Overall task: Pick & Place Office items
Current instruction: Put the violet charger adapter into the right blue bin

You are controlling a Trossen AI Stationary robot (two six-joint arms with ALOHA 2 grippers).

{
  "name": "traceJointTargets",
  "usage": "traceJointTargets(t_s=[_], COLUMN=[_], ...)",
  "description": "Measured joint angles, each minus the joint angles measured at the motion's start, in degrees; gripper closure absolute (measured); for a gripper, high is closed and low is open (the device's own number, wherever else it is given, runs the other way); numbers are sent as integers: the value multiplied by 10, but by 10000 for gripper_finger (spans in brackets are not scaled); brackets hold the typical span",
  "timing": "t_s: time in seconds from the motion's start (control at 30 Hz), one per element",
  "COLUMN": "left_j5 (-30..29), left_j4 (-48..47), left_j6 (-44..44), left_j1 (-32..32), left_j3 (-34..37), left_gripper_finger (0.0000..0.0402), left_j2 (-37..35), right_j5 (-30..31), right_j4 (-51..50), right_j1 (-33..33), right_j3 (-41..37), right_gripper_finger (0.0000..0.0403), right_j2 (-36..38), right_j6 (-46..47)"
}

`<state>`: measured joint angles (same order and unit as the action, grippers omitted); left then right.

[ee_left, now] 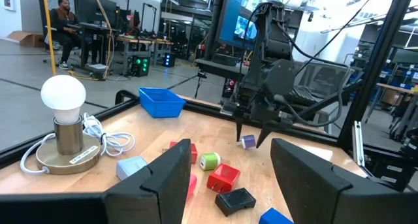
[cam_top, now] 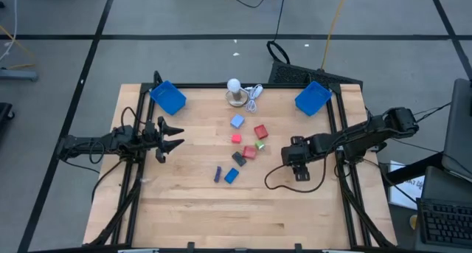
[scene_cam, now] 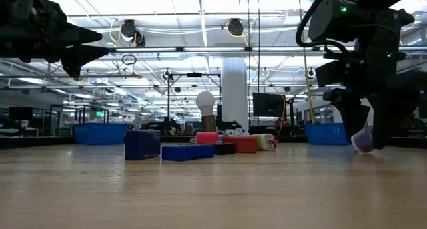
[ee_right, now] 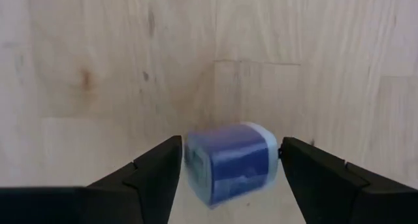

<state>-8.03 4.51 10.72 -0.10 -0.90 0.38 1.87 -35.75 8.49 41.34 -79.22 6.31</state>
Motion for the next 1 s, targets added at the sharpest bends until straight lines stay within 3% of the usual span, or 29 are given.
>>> traceJointTargets(t_s=[0.33, 0.7, 1.0], left_j5=[0, 0, 0], left_j4=[0, 0, 0], left_j6=[0, 0, 0], left_j1=[0, 0, 0], left_j3=[0, 0, 0], left_gripper_finger=[188, 188, 188], left_j2=[0, 0, 0], right_j5=[0, -2, 28], right_j4=[3, 0, 3], right_j1=[0, 0, -3], right_j3=[0, -1, -2], right_gripper_finger=[210, 204, 202], right_j2=[1, 11, 87], right_j6=[-1, -14, -16])
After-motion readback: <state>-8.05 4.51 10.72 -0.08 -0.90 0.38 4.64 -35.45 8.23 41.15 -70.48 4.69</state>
